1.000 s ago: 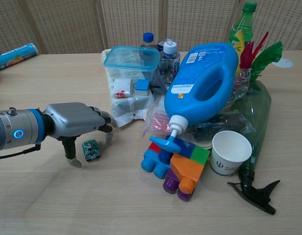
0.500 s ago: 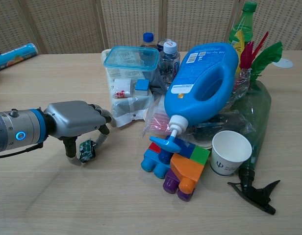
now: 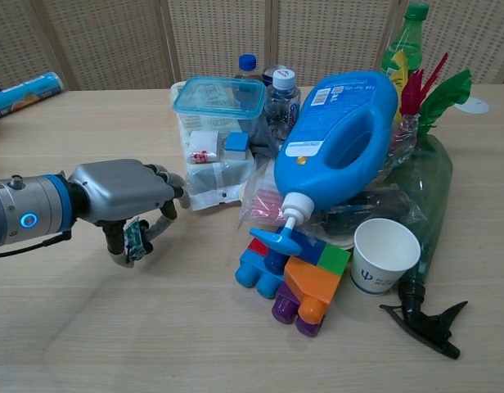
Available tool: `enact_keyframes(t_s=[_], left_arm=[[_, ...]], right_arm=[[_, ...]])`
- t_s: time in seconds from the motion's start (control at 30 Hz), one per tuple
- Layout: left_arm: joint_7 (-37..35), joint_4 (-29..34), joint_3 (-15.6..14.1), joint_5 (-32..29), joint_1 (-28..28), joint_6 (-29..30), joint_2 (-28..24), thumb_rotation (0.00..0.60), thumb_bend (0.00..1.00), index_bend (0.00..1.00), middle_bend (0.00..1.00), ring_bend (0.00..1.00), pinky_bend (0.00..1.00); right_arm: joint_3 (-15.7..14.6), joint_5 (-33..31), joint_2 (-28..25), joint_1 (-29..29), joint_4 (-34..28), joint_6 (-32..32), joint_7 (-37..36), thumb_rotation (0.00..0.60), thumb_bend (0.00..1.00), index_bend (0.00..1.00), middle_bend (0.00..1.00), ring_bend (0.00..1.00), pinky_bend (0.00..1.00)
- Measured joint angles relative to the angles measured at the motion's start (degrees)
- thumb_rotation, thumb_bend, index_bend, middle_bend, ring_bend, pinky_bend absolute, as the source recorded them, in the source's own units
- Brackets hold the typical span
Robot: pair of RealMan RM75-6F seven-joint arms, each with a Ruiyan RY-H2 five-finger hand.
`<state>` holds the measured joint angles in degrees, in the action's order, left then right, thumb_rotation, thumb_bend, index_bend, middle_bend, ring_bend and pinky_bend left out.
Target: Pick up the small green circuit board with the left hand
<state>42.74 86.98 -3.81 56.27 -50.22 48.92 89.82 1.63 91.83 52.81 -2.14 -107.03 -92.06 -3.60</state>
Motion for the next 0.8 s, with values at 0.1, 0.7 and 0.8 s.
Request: enact_keyframes(t_s=[0.1,0.7,0.8], left_arm=[[-0.2,1.7,0.2,0.4,0.0,0.4,-1.6,0.6,0.02,0.62,0.0,0.0,0.0],[-1.3,17.1,6.6,-1.0,-3.3,2.7,-18.3,0.6,0.02,0.61,0.0,0.0,0.0],[-0.8,19.2,8.3,-2.0,-4.6,2.9,-21.5,0.6,0.02,0.61,0.0,0.0,0.0]], right_arm=[[0.0,0.1,0.0,0.0,0.0,0.0,0.0,0.404,0.0,0.0,0.0,0.0,0.0],[-0.3,0.6,0.2,-0.1,-0.3,-0.1,1.1,0.402,0.0,0.0,0.0,0.0,0.0],[-0.3,0.8,0.2,-0.1,-0.4,0.0,1.3,0.402,0.0,0.0,0.0,0.0,0.0]])
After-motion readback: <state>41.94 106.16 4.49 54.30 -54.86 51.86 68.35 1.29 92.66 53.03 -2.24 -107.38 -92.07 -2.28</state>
